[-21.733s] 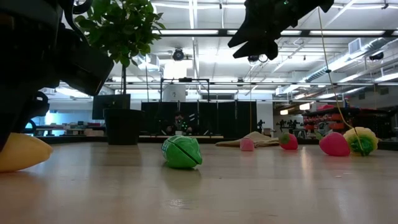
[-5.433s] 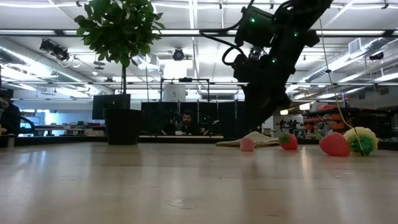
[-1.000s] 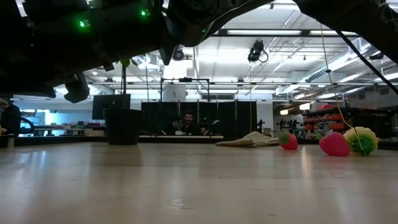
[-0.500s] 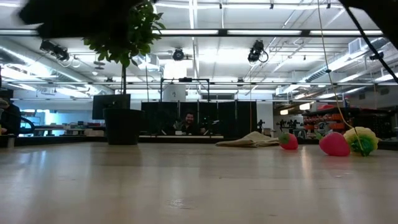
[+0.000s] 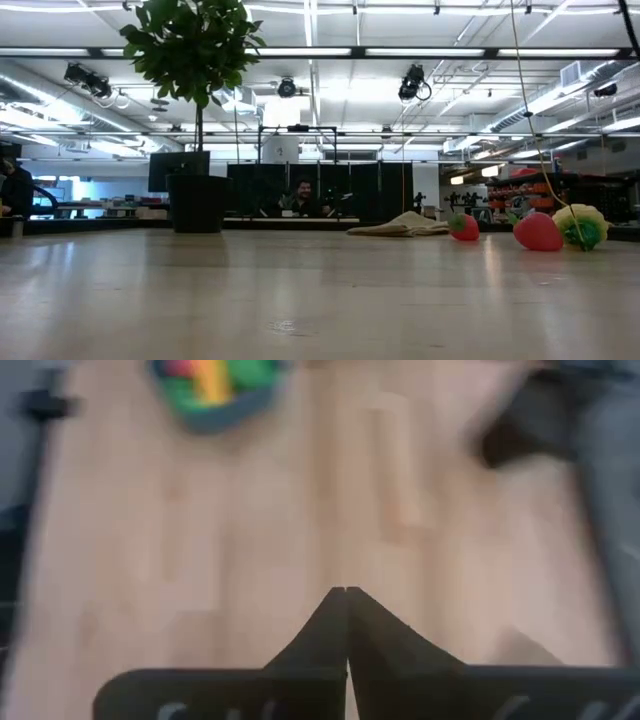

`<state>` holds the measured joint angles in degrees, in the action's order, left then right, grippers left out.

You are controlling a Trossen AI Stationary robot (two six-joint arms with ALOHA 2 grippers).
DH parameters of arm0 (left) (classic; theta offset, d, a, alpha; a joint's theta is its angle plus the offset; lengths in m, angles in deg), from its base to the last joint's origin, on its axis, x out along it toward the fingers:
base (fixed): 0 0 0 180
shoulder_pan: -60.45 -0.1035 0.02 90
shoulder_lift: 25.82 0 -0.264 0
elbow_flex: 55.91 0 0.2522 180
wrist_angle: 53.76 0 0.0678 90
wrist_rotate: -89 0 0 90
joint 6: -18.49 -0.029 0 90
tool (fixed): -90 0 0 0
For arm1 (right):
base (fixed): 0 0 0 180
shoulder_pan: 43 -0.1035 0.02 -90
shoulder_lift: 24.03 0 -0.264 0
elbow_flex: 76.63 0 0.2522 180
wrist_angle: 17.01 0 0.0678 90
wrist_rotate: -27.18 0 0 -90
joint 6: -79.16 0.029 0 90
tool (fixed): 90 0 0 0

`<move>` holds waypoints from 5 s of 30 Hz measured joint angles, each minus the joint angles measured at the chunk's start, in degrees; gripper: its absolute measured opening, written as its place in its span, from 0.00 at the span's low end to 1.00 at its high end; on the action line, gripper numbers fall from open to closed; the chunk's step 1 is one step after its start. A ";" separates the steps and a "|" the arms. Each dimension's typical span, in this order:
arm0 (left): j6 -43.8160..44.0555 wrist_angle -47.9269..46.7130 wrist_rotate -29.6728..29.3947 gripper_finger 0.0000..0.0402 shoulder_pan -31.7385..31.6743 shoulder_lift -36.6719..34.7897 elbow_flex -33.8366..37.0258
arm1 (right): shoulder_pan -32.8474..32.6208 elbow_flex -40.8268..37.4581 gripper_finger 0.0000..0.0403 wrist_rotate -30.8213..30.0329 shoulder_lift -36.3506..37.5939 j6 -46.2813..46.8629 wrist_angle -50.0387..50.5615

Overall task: Pick and placing Produce into tupperware
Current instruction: Move the blue bin to the middle of the table, then put the yellow pineapple into the blue bin

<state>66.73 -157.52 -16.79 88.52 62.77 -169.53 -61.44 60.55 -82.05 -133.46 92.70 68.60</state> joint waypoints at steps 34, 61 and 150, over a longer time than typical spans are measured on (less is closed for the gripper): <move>52.50 24.88 5.73 0.01 26.22 -0.17 40.10 | -6.82 -0.08 0.01 -22.55 7.35 12.04 9.32; 73.95 38.91 16.32 0.01 35.90 -0.07 49.13 | -6.82 -0.07 0.02 -22.79 7.35 12.22 9.24; -44.18 41.06 0.32 0.26 -24.76 -0.58 -6.44 | -7.93 -39.67 0.26 -2.82 8.03 29.25 18.20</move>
<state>22.54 -116.46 -16.47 63.76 62.19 -175.97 -69.37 20.88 -84.87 -125.43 121.95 86.80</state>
